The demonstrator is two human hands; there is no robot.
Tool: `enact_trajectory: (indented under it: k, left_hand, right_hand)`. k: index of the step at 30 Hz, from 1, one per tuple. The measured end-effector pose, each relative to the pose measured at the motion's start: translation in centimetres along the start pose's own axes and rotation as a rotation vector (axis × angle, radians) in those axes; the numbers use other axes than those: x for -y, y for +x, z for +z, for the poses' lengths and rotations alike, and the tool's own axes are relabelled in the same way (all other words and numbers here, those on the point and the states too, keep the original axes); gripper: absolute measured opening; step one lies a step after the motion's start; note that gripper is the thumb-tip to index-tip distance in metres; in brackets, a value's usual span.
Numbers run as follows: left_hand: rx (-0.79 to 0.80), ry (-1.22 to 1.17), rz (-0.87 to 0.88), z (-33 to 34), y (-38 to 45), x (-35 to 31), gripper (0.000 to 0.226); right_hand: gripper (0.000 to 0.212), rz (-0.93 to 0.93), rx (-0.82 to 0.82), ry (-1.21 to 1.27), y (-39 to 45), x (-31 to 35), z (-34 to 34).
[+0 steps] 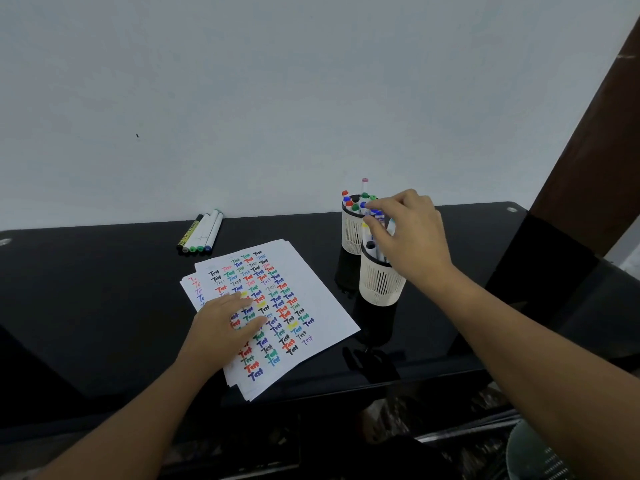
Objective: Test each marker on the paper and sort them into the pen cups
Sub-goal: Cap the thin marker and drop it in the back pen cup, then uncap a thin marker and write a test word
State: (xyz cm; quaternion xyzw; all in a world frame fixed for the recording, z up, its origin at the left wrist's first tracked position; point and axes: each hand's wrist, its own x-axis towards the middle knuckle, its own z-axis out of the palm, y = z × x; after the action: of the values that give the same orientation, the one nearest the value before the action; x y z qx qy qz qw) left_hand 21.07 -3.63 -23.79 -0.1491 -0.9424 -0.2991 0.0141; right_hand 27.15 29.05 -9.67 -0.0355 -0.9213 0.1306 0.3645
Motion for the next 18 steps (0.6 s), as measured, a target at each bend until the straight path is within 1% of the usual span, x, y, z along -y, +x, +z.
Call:
enact_trajectory:
  k: [3,5,6,7,9,12,14,16,18]
  left_hand:
    - [0.020,-0.092,-0.041,-0.8,0.5,-0.3,0.063]
    - [0.027,-0.087,-0.040,-1.5,1.0,-0.2,0.069]
    - [0.037,-0.050,-0.035,-1.9,1.2,0.0,0.074]
    - [0.059,0.013,-0.036,-2.3,1.3,0.4,0.080]
    - [0.118,0.163,-0.055,-3.1,1.7,1.5,0.092]
    - [0.208,0.334,-0.055,-4.0,2.2,3.2,0.107]
    - [0.225,0.382,-0.041,-4.2,2.3,4.3,0.115]
    - [0.209,0.398,-0.032,-4.1,2.2,5.1,0.117]
    - [0.184,0.394,-0.023,-3.9,1.9,5.5,0.114]
  right_hand:
    - [0.018,-0.105,-0.061,0.022,0.2,2.2,0.7]
    - [0.016,-0.170,-0.034,0.058,0.3,4.1,1.7]
    - [0.017,-0.196,0.007,0.085,0.2,5.0,2.4]
    - [0.018,-0.214,0.069,0.113,0.2,5.9,3.1]
    - [0.025,-0.219,0.256,0.154,-0.1,7.2,4.9]
    - [0.046,-0.198,0.594,0.133,-1.0,8.7,8.2]
    - [0.059,-0.167,0.783,0.109,-1.6,9.3,10.4]
    - [0.068,-0.140,0.917,0.099,-2.0,9.5,12.3]
    - [0.074,-0.129,0.998,0.086,-2.3,9.5,13.9]
